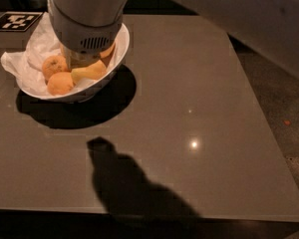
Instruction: Pick orange from white bowl
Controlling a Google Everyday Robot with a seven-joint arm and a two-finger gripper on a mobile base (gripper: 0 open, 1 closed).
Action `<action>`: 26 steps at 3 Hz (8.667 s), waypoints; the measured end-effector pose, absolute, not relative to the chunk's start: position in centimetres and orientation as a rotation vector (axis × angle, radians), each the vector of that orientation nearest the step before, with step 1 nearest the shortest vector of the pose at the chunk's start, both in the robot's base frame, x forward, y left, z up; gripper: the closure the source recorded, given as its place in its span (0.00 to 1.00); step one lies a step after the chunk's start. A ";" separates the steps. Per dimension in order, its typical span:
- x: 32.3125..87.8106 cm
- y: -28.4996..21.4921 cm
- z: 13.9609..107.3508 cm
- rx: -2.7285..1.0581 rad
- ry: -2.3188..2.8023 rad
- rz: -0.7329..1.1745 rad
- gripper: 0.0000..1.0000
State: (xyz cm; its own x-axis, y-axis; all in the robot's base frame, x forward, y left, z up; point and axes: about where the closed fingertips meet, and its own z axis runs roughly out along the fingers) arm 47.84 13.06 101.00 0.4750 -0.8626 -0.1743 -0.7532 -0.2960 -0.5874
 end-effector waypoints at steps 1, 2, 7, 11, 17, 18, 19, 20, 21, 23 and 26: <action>47.8 13.1 101.0 -2.112 1.332 -0.232 0.36; 47.8 13.1 101.0 -2.112 1.332 -0.232 0.13; 52.7 12.5 100.0 -2.013 1.629 -0.148 0.28; 58.1 14.7 95.9 -2.142 1.677 0.129 0.44; 57.7 15.3 92.4 -2.206 1.725 0.245 0.14; 57.7 15.3 92.3 -2.207 1.726 0.246 0.32; 57.8 15.4 92.3 -2.212 1.723 0.247 0.44; 57.9 15.4 92.3 -2.218 1.722 0.247 0.42; 57.8 15.3 92.4 -2.218 1.722 0.246 0.24; 57.8 15.3 92.4 -2.218 1.722 0.247 0.00; 56.7 11.1 96.2 -1.871 1.919 0.092 0.00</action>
Offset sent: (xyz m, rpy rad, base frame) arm 0.0000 0.0000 0.0000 0.0000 0.0000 0.0000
